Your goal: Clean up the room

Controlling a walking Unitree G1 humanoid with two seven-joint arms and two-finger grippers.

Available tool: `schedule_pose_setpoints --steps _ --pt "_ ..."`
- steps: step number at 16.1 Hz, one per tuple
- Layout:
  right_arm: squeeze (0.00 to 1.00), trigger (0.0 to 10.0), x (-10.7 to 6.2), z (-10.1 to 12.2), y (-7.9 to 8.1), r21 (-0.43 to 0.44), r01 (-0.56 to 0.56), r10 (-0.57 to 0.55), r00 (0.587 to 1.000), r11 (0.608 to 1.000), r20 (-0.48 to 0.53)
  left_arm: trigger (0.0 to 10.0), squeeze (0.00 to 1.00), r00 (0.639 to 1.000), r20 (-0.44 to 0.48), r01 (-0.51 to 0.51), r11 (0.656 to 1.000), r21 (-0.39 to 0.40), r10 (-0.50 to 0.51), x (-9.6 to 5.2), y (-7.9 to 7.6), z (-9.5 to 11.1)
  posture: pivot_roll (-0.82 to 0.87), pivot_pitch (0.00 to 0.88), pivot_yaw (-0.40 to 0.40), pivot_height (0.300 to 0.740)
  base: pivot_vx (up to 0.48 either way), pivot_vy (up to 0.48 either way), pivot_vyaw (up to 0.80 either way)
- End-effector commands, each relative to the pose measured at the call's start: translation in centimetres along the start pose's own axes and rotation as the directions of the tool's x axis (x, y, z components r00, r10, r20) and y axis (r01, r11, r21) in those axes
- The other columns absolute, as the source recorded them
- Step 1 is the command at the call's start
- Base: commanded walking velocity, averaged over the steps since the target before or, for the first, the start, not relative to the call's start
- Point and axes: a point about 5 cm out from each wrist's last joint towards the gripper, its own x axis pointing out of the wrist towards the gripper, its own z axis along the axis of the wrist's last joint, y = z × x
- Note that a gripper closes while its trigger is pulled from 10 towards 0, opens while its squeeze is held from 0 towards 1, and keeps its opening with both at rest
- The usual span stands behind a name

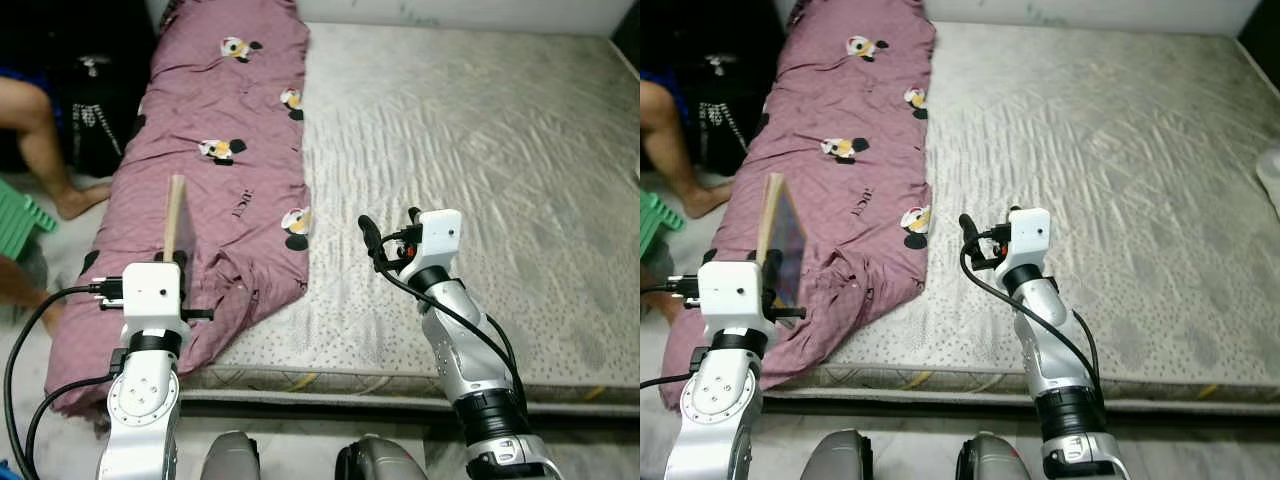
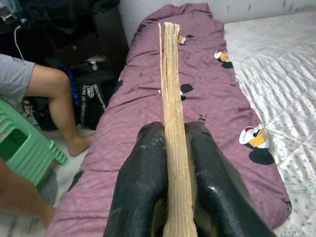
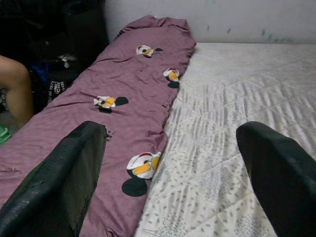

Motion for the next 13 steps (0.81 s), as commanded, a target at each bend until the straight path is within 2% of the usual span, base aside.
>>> schedule_pose_setpoints --steps 1,6,8,11,13 --pt "0.00 10.0 -0.29 -0.35 -0.09 0.003 0.008 -0.008 1.000 1.000 -0.015 10.0 0.00 1.000 0.023 -0.002 1.000 0.013 0.001 -0.03 0.27 0.29 0.02 0.080 -0.021 0.740 0.000 0.000 0.00" --pt "0.00 10.0 -0.46 -0.49 -0.02 -0.002 0.004 -0.004 1.000 1.000 -0.020 10.0 0.00 1.000 0.028 0.007 1.000 0.012 -0.007 0.11 0.08 0.25 0.02 0.080 -0.021 0.740 0.000 0.000 0.00" --pt "0.00 10.0 -0.38 -0.46 -0.13 -0.006 0.006 -0.006 1.000 1.000 -0.020 10.0 0.00 1.000 0.024 0.002 0.999 -0.051 -0.001 0.24 0.08 0.23 0.02 0.078 -0.026 0.740 0.000 0.000 0.00" --pt "0.00 10.0 -0.33 -0.43 -0.12 -0.009 0.002 -0.003 1.000 1.000 -0.020 10.0 0.00 1.000 0.008 -0.002 0.997 -0.083 0.003 0.30 0.18 0.06 0.02 0.078 -0.031 0.740 0.000 0.000 0.00" --pt "0.00 10.0 -0.26 -0.36 -0.07 -0.010 -0.002 0.002 1.000 1.000 -0.020 10.0 0.00 1.000 0.007 -0.002 0.995 -0.095 0.002 0.29 0.14 0.03 0.02 0.078 -0.034 0.740 0.000 0.396 0.00"
